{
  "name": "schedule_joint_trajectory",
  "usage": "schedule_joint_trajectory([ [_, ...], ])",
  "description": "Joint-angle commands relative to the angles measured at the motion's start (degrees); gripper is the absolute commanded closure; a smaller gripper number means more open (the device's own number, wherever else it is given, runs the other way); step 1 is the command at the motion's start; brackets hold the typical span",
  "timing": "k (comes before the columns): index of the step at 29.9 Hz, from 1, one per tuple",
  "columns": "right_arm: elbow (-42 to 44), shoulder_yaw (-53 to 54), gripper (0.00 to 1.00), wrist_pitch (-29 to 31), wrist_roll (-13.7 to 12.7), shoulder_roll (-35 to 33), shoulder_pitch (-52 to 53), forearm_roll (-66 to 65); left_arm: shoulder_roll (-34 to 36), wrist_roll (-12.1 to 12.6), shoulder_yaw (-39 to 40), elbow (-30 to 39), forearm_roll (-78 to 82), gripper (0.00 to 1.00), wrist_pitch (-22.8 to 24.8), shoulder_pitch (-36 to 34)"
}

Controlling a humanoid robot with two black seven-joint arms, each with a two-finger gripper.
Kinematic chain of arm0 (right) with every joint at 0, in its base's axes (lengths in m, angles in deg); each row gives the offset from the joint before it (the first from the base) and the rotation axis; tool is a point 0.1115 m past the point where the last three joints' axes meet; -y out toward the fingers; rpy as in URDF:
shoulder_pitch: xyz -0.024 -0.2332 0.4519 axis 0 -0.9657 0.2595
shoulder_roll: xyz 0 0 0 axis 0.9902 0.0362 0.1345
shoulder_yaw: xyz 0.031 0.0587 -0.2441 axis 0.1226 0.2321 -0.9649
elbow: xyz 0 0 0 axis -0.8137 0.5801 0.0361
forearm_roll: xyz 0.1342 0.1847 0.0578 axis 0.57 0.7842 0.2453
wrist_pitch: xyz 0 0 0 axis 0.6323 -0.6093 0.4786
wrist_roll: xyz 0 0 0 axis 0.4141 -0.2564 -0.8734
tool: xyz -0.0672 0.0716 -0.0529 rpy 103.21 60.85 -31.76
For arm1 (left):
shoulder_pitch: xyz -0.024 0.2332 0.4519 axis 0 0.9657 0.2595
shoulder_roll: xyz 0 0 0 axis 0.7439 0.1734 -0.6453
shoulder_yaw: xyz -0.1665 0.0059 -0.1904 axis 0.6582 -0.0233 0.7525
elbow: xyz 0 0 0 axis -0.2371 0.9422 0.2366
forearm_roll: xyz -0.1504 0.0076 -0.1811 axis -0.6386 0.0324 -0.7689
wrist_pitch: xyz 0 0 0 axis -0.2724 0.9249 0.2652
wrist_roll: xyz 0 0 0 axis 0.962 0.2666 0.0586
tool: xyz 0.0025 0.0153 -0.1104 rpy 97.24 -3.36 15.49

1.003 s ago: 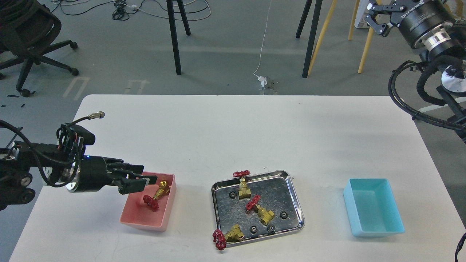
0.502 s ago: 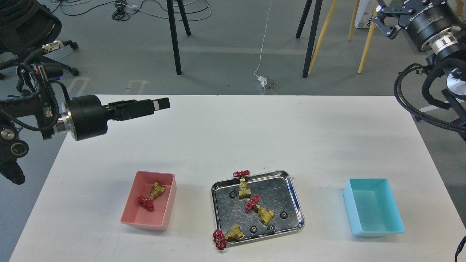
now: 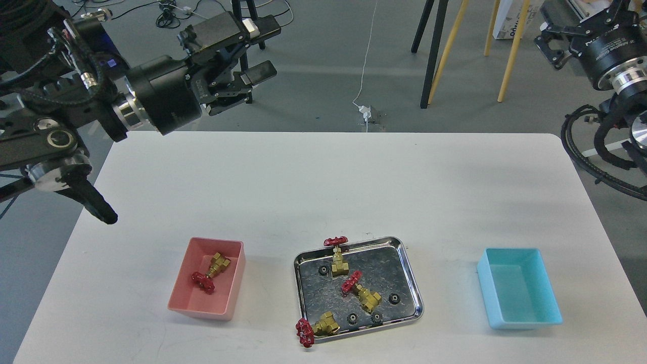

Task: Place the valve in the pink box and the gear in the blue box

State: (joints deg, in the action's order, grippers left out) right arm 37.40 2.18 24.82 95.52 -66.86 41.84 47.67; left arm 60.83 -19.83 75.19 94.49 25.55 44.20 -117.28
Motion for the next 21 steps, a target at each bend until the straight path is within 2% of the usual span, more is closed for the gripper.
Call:
schedule_joint_trajectory([
  [1, -9.1, -22.4, 0.0, -4.1, 0.6, -10.1, 8.8, 0.1, -2.7, 0.0, 2.5, 0.1, 0.4, 0.06, -1.4, 0.2],
  [4, -19.8, -41.0, 0.0, -5.7, 0.8, -17.6, 20.2, -0.5, -4.5, 0.0, 3.8, 0.1, 0.5, 0.06, -2.6, 0.2],
  [6, -27.3, -49.1, 0.0, -5.6, 0.8, -20.5, 30.0, -4.1, -5.2, 0.0, 3.8, 0.2, 0.5, 0.06, -3.1, 0.2],
  [10, -36.1, -69.2, 0.0, -5.6, 0.9, -21.2, 50.4, -14.3, -5.1, 0.0, 3.8, 1.0, 0.6, 0.06, -3.1, 0.4],
  [14, -39.8, -85.3, 0.0, -5.6, 0.9, -14.6, 68.0, -21.2, -4.9, 0.0, 4.0, 1.1, 0.6, 0.06, -3.0, 2.0],
  [17, -41.3, -90.7, 0.0, -5.5, 1.2, -7.7, 76.0, -27.9, -4.7, 0.0, 5.4, 1.1, 0.6, 0.06, -2.9, 3.9],
  [21, -44.9, -99.2, 0.0, -4.8, 4.5, 4.2, 84.9, -40.3, -4.2, 0.0, 11.8, -0.3, -0.1, 0.06, -2.6, 10.2],
])
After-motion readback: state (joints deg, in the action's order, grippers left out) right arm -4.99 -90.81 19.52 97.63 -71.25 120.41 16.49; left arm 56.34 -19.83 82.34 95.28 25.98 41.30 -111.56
